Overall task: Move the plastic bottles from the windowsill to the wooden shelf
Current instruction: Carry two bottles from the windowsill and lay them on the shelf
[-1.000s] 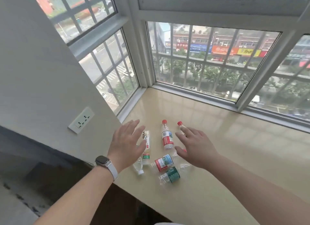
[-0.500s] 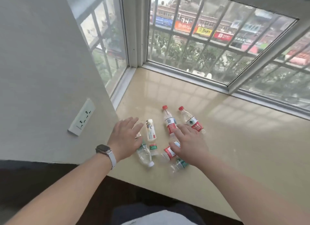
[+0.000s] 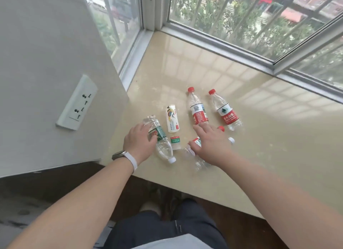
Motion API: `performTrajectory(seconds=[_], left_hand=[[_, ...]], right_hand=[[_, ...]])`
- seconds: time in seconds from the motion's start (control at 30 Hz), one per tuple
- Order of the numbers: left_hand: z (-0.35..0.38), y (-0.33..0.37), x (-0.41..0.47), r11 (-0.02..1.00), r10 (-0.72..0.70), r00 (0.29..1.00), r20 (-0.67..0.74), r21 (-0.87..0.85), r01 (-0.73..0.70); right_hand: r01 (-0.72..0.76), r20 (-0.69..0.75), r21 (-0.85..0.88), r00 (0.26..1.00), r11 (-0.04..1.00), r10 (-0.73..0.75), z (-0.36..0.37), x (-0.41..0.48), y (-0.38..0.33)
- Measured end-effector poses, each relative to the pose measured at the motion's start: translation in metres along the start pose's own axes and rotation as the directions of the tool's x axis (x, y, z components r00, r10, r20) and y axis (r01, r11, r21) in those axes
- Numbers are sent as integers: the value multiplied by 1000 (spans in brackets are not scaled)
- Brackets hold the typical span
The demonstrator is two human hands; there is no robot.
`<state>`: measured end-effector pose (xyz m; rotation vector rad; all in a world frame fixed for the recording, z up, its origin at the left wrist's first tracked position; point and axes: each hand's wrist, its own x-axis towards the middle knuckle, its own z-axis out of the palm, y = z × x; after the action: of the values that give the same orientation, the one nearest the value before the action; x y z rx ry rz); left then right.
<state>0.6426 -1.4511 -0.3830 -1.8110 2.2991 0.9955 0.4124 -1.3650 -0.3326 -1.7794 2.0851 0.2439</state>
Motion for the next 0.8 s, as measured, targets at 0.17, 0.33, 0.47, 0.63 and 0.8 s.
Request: performTrajectory(seconds=[0.17,0.33,0.47,0.63,0.8], left_hand=[[39,-2,11,939,-183,976,120,-272,209],[75,-5,25,695,-422,893,159,-575,431],[96,-11,37,633,-506,837,209,-569,525],[105,-6,54,643,-564,807,179,-518,564],[107,-1,68,637,-587,789,184,-496,590]], right_hand=[[-40,45,134,998,990,34,33,38,-8],[-240,151,467,970,851,191,79,75,-11],[-366,219,590,931,720,293,107,101,-10],[-428,259,644,902,634,345,121,125,-12],[-449,289,690,890,568,353,121,145,-26]])
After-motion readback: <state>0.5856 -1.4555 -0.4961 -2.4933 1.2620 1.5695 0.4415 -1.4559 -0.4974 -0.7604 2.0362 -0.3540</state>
